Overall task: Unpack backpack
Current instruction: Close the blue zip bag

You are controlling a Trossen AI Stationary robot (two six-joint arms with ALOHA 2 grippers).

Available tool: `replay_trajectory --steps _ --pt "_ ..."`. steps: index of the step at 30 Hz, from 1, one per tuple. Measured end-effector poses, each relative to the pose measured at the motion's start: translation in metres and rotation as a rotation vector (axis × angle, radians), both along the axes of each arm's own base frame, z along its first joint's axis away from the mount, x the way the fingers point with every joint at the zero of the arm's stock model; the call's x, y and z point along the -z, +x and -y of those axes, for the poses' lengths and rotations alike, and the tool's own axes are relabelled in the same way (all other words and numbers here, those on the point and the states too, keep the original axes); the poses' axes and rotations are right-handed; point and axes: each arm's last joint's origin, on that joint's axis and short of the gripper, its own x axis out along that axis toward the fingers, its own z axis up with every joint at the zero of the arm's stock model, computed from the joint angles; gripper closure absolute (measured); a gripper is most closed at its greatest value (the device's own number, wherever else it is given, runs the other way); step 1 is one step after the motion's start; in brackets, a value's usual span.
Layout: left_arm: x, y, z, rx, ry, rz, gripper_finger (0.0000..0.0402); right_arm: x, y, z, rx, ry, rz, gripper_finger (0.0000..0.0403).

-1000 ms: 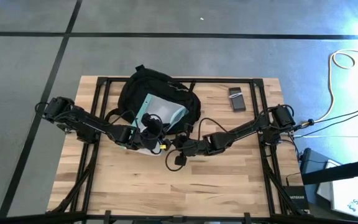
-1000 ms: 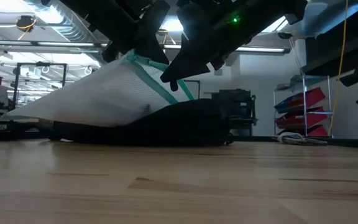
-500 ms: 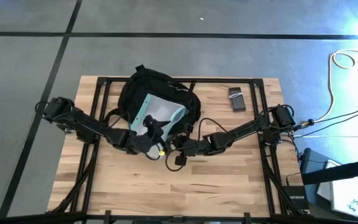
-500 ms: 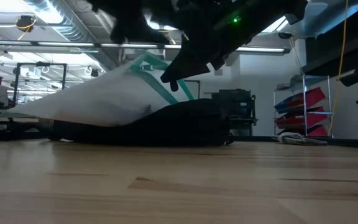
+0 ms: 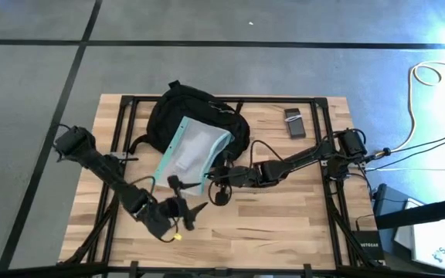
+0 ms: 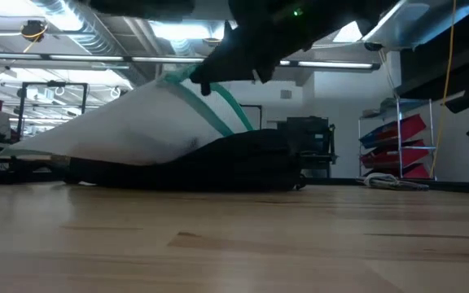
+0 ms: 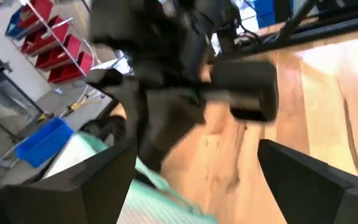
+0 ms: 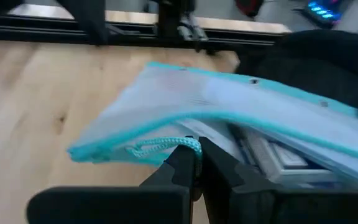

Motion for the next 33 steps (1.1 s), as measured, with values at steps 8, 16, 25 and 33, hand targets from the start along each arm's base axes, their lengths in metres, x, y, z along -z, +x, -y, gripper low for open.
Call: replay_trajectory --steps 8,16,25,33 --pt "0.023 -0.01 0.02 -0.066 0.001 0.048 0.0081 -0.013 0.008 0.005 -0.043 0.004 0.034 0.0403" --pt "0.03 -0.02 0.031 -0.056 0.23 -0.044 0.0082 -0.018 0.011 0.006 -0.107 0.002 0.044 0.0403" --pt "0.07 0.019 0.038 -0.225 0.629 -0.252 0.0082 -0.019 0.011 0.005 -0.116 0.008 0.059 0.0403" --pt "0.07 0.029 0.044 -0.232 0.648 -0.269 0.0082 -0.018 0.011 0.005 -0.118 0.006 0.045 0.0403"
